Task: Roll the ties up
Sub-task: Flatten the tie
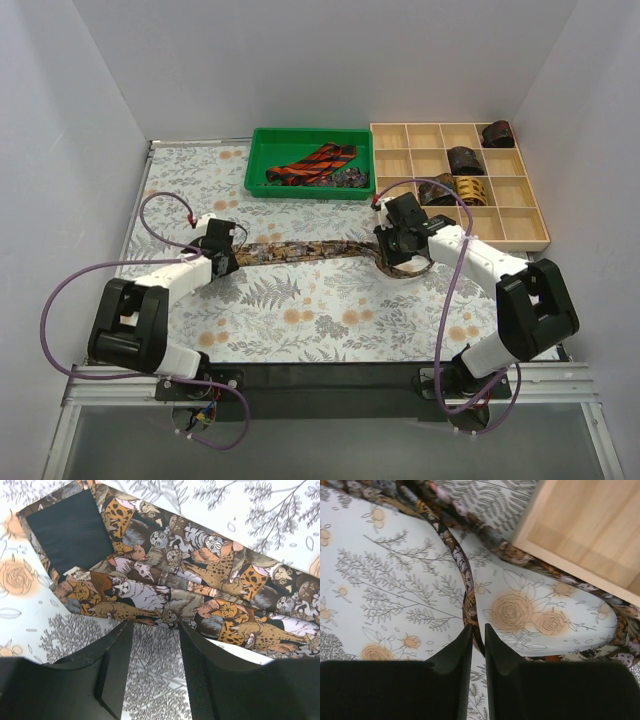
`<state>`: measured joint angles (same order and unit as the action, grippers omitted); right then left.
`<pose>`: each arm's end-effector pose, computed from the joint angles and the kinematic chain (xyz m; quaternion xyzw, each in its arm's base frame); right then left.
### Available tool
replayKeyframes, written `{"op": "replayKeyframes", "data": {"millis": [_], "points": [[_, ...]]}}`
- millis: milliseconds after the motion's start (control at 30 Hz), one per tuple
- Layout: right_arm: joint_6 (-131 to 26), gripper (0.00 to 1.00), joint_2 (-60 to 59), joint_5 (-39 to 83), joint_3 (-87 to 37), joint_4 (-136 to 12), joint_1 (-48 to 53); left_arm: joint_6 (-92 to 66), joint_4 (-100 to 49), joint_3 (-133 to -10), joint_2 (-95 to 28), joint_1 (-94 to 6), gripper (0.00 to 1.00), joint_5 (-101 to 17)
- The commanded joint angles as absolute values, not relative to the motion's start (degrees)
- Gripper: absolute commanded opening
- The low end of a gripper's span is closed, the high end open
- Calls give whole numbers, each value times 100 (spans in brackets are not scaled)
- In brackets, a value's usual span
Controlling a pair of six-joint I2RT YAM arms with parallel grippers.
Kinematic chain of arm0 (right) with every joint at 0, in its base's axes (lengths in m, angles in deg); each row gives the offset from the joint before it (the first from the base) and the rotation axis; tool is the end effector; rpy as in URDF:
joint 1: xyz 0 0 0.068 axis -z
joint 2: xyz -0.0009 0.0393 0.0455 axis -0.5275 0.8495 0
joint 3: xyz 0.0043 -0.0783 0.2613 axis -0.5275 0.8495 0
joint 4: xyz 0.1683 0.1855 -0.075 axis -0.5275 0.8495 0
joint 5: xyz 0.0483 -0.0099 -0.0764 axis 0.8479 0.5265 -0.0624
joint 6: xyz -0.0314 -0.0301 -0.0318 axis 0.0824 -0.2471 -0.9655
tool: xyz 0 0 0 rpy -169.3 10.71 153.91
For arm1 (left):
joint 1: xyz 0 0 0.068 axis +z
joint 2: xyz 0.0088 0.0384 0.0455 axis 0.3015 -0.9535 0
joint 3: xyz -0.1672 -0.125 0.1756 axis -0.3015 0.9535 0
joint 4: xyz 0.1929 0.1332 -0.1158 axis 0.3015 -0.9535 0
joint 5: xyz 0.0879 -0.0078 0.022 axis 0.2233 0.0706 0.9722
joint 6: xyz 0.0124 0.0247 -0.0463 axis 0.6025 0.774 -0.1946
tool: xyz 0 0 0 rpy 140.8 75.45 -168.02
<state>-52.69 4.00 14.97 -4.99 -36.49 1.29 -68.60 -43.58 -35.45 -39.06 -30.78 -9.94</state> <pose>0.2616 0.1546 0.2150 -0.1983 0.9358 0.0954 0.2755 0.2428 -0.0422 0.1514 -0.4740 0.8211 -0.0061 0.3179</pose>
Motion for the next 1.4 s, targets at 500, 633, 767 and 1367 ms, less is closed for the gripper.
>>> {"op": "replayKeyframes", "data": {"millis": [500, 633, 767, 1367], "points": [[-5815, 93, -454, 861, -377, -3491, 494, -4318, -4074, -5810, -6121, -2098, 44, -445], [-6132, 93, -525, 1080, -95, -3517, 494, -3728, -3792, -6276, -6658, -1764, 44, -383], [-6378, 93, -332, 1264, -86, -3597, 494, -3798, -3845, -6803, -7193, -1097, 45, -917], [-7986, 92, 899, 1591, -323, -3773, 477, -4361, -4293, -5751, -4199, -1219, 54, -2289]]}}
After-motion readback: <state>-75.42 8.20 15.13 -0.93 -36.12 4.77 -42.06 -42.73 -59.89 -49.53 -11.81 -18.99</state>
